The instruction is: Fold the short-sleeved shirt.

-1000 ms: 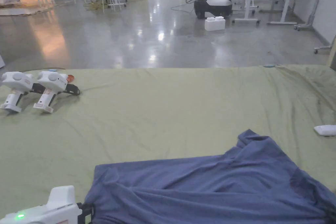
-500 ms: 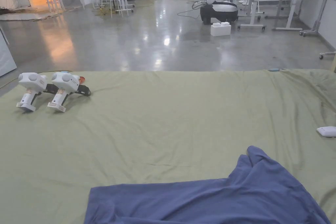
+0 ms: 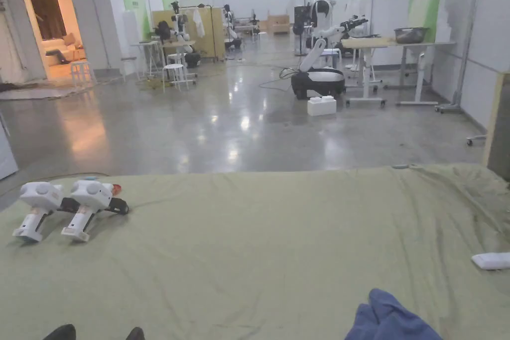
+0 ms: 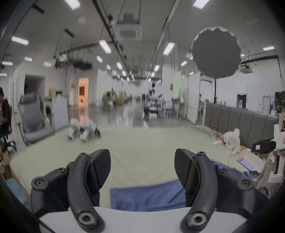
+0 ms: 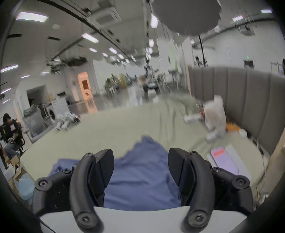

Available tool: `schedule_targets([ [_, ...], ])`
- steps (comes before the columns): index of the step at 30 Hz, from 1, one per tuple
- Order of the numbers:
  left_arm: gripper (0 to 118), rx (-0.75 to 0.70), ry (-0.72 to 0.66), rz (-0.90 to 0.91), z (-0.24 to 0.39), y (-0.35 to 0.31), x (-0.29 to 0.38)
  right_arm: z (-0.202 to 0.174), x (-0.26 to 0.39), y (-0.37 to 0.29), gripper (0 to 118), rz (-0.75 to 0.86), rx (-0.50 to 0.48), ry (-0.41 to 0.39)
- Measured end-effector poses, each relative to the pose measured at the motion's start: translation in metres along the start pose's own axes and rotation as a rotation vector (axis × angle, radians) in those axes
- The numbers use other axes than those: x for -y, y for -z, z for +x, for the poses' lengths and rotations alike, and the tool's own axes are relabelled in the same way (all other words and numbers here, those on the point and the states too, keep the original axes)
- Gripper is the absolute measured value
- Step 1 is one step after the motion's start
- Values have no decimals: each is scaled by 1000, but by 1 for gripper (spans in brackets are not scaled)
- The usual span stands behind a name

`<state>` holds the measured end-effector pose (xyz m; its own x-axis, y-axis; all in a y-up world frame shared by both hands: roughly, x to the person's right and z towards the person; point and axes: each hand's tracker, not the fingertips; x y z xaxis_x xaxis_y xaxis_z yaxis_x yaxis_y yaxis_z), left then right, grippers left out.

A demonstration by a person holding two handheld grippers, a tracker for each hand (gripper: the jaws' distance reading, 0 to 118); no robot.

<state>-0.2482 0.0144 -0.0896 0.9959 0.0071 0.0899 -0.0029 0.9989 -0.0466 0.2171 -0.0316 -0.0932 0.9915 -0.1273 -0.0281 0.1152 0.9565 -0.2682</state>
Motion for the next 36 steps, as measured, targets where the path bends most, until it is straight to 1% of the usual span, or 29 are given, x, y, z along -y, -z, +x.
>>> schedule_targets([
  [2,81,-19,24,29,14,-12,-8,-11,-10,-11,69,62,-9,-34],
  [3,78,-15,36,47,20,-19,-12,-15,-14,-16,64,78,-10,-47],
  [4,70,-7,44,50,25,-24,-15,-18,-16,-18,56,81,-16,-46],
  [5,59,15,61,69,28,-29,-17,-21,-17,-21,46,86,-22,-47],
  [6,59,17,73,68,31,-32,-17,-24,-18,-24,46,91,-28,-50],
  [7,54,8,79,56,35,-34,-18,-26,-18,-26,42,99,-34,-57],
  [8,44,1,91,47,37,-35,-19,-28,-18,-27,34,110,-38,-69],
  [10,14,7,82,45,39,-37,-18,-34,-17,-31,8,125,-24,-106],
  [12,2,12,48,28,35,-38,-18,-34,-15,-33,0,128,-29,-122],
  [13,0,19,35,29,33,-39,-18,-35,-16,-34,0,125,-33,-126],
  [15,0,40,2,-1,32,-37,-19,-37,-15,-36,0,127,-41,-133],
  [21,0,40,-34,-38,25,-26,-17,-38,-14,-29,0,111,-42,-127],
  [25,0,115,-139,-192,-4,17,-21,-37,-6,-21,0,61,-52,-131],
  [26,5,125,-153,-262,-23,30,-7,-37,-2,-20,0,56,-54,-132],
  [27,18,135,-168,-349,-35,49,-1,-36,2,-19,0,42,-55,-131],
  [28,44,150,-185,-427,-47,73,9,-34,6,-16,0,24,-57,-123],
  [29,63,125,-172,-483,-59,92,23,-32,10,-14,0,8,-57,-110],
  [30,72,114,-184,-535,-59,104,36,-30,15,-10,0,-16,-58,-96],
  [31,70,99,-173,-596,-66,124,52,-29,18,-6,0,-37,-50,-87],
  [33,67,88,-196,-718,-81,167,88,-24,25,1,0,-76,-37,-74],
  [35,67,30,-249,-813,-94,198,123,-19,30,8,0,-104,-28,-65],
  [36,67,1,-233,-827,-98,213,137,-14,33,11,0,-118,-19,-61],
])
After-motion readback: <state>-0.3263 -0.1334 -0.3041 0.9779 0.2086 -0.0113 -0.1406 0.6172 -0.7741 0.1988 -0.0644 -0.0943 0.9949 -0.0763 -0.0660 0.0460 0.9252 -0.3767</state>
